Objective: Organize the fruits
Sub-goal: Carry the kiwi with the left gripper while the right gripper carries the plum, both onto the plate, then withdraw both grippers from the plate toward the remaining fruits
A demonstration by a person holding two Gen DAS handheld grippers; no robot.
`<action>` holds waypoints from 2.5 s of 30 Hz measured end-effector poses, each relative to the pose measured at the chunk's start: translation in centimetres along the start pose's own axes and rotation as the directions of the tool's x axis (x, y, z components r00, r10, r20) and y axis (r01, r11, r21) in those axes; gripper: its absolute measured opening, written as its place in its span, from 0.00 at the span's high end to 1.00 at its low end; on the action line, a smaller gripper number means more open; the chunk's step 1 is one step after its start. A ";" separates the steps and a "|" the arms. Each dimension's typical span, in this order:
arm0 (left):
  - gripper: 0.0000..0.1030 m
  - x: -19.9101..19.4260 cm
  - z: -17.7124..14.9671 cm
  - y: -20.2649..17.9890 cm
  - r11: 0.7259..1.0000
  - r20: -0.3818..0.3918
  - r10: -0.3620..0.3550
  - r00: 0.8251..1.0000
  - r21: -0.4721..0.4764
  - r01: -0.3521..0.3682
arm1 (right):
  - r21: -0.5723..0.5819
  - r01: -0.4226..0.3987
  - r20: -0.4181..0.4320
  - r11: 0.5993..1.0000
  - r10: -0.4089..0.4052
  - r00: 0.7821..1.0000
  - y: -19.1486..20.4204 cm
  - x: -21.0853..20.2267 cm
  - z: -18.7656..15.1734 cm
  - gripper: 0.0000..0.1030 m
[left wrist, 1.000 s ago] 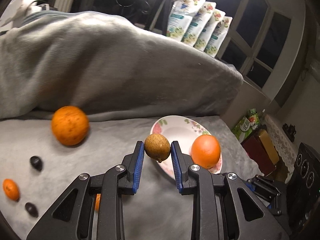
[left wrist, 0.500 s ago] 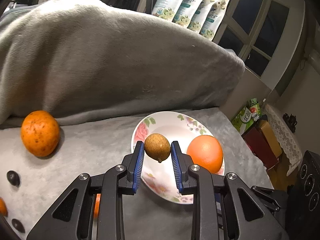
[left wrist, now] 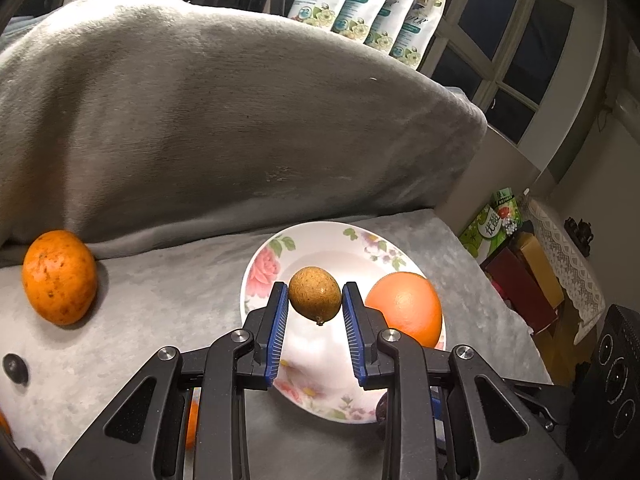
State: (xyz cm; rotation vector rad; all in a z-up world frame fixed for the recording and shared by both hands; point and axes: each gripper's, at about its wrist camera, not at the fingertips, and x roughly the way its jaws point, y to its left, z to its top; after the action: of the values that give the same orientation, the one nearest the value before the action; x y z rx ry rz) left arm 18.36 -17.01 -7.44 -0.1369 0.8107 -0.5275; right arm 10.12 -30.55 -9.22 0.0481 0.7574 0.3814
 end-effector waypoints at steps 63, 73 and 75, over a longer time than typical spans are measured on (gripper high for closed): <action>0.20 -15.0 -3.3 9.3 0.960 0.160 0.267 0.950 -0.132 -0.247 | -0.064 -0.060 0.063 0.996 0.064 0.996 4.8 -2.7 1.2 0.13; 0.21 -18.1 -7.3 13.6 0.925 0.132 0.349 0.928 -0.211 -0.318 | -0.105 -0.126 0.025 0.986 0.130 0.991 7.0 -0.7 1.4 0.13; 0.22 -18.5 -8.2 14.2 0.919 0.123 0.354 0.927 -0.229 -0.321 | -0.113 -0.140 0.010 0.984 0.142 0.990 7.5 -0.1 1.4 0.14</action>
State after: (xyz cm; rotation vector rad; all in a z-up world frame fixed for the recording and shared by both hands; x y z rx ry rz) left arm 7.58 5.15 -5.46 -0.2214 0.7081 -0.1010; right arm 8.64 -23.43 -6.81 -0.0001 0.7156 0.5574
